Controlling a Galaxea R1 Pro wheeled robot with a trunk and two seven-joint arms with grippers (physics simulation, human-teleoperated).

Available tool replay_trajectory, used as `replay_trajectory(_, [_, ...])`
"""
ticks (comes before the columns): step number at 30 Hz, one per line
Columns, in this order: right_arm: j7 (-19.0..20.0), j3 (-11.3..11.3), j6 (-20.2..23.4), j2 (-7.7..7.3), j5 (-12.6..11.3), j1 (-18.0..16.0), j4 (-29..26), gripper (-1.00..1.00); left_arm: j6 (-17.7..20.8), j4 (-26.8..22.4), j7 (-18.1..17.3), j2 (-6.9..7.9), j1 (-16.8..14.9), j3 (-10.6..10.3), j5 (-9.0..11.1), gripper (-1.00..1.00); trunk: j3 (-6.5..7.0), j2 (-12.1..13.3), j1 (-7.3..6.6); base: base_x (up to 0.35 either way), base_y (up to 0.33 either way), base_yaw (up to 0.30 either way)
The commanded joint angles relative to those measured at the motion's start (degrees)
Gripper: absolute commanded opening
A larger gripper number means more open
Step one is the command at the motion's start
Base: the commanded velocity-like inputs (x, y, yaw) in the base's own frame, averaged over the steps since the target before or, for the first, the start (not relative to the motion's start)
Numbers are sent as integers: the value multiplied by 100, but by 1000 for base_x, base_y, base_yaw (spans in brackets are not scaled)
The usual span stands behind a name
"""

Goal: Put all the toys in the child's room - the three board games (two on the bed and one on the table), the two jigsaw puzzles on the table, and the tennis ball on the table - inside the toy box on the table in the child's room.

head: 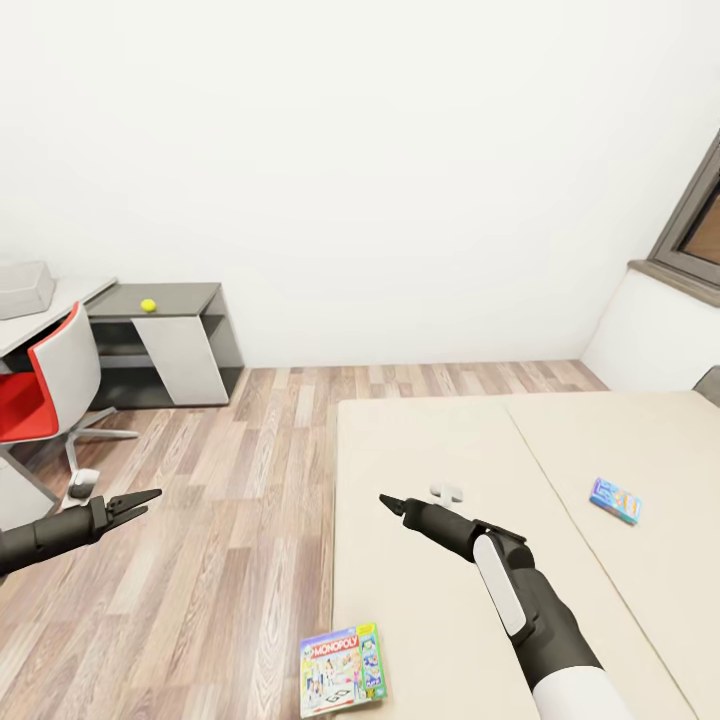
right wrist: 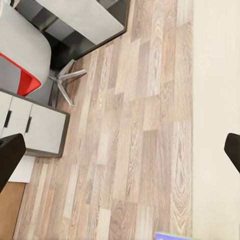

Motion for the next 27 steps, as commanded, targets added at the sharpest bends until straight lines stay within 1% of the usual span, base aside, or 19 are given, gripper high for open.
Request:
replay_trajectory(1, [2, -6, 34, 2, -19, -4, -5, 100, 53, 0, -10, 1, -4, 2, 12, 100, -1, -11, 4, 0, 0, 0])
replay_trajectory(27, [-7, 4, 33, 2, -16, -4, -5, 100, 53, 0, -7, 1, -4, 2, 12, 100, 244, -11, 4, 0, 0, 0])
